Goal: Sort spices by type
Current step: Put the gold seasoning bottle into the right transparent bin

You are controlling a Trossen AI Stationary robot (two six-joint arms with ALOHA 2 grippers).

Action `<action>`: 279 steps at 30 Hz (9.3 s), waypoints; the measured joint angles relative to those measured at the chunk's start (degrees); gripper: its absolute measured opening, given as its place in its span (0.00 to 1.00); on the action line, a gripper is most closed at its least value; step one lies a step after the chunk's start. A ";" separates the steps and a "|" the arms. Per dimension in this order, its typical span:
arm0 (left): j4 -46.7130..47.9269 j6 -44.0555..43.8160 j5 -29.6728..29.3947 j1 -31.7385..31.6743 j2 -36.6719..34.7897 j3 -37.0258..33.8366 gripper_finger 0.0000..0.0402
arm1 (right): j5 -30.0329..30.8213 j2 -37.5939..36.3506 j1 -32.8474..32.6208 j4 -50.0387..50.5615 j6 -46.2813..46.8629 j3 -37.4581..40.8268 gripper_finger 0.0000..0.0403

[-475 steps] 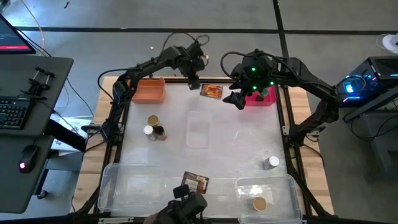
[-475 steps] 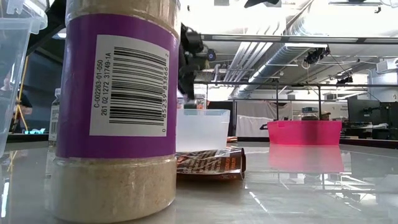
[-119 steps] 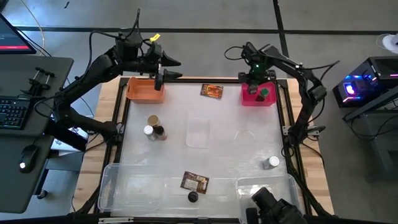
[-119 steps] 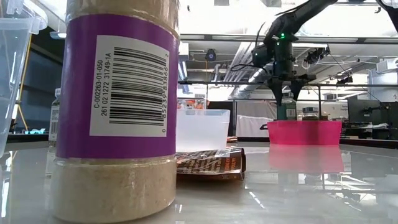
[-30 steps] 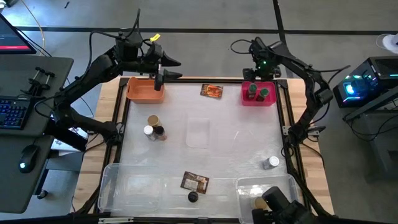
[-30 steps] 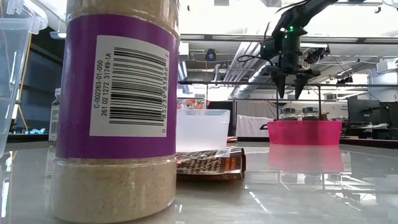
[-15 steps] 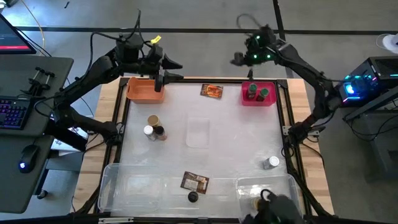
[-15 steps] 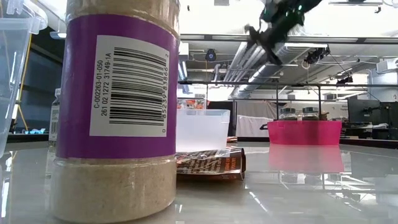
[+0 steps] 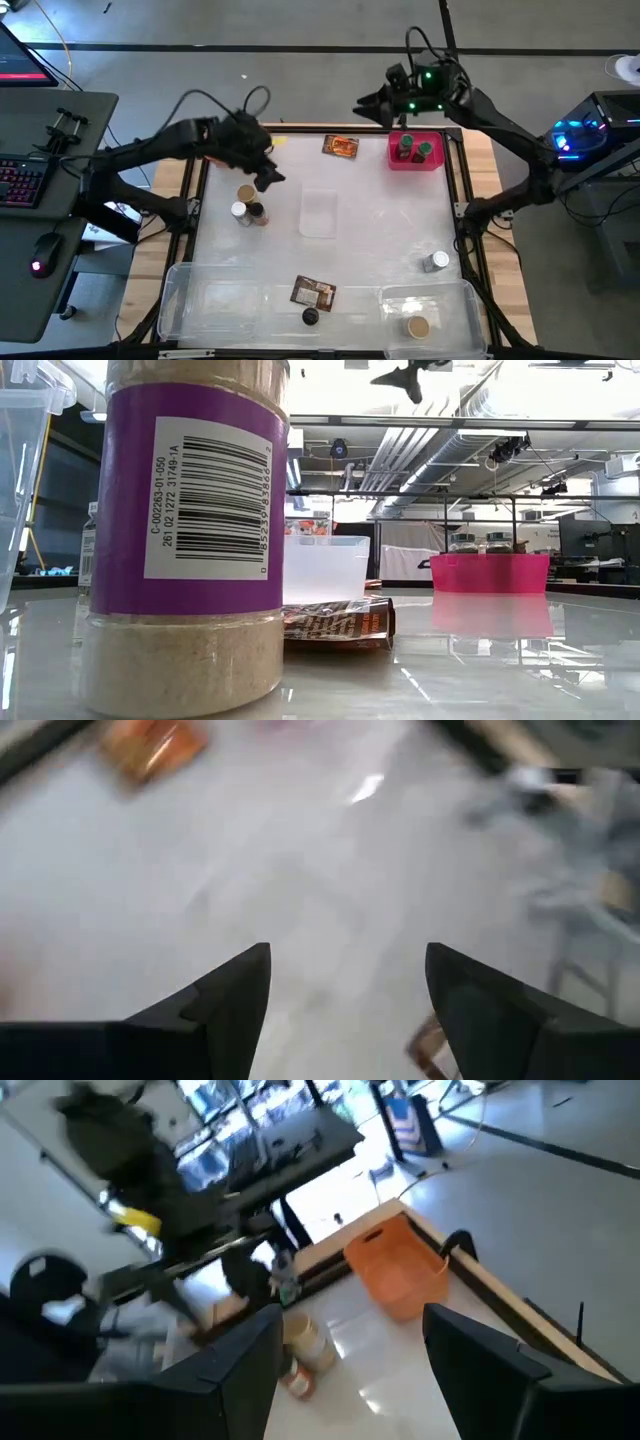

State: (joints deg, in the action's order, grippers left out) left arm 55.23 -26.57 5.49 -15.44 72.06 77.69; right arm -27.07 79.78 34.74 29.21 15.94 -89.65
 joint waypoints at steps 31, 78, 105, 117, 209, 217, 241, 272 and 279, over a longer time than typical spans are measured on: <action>11.53 -10.18 -10.44 -4.34 -3.95 -18.50 0.63 | 30.96 -1.35 -30.86 5.96 25.23 0.04 0.59; 10.15 -15.50 -7.11 -3.91 -0.11 -20.99 0.73 | 33.03 -1.31 -32.18 9.92 15.08 0.04 0.59; 10.38 -9.55 -6.30 -3.93 7.14 -20.96 0.73 | 33.09 -1.31 -32.18 9.81 15.52 0.04 0.59; 10.48 -3.73 -7.65 -4.22 7.83 -20.95 0.60 | 33.11 -1.31 -32.18 10.01 15.51 0.04 0.59; 3.88 20.89 -7.07 10.56 34.61 19.75 0.59 | 38.36 -11.95 -36.04 9.06 15.08 0.07 0.59; 4.28 20.42 -4.74 11.73 26.93 22.39 0.59 | 35.76 -12.72 -37.38 10.66 18.14 0.04 0.59; 0.84 30.47 -14.61 22.01 18.55 22.43 0.59 | 27.40 1.48 -40.78 5.70 9.54 0.04 0.59; 10.28 37.73 -7.00 27.12 42.52 29.41 0.59 | 35.67 -13.63 -40.15 16.42 13.73 0.04 0.59; 13.59 40.65 -7.48 27.30 45.61 28.90 0.59 | 35.82 -12.41 -40.15 17.53 13.66 0.04 0.59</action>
State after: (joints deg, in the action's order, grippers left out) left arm 68.82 14.09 -2.00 11.85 117.68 106.59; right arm 8.75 67.38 -5.41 46.75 29.60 -89.60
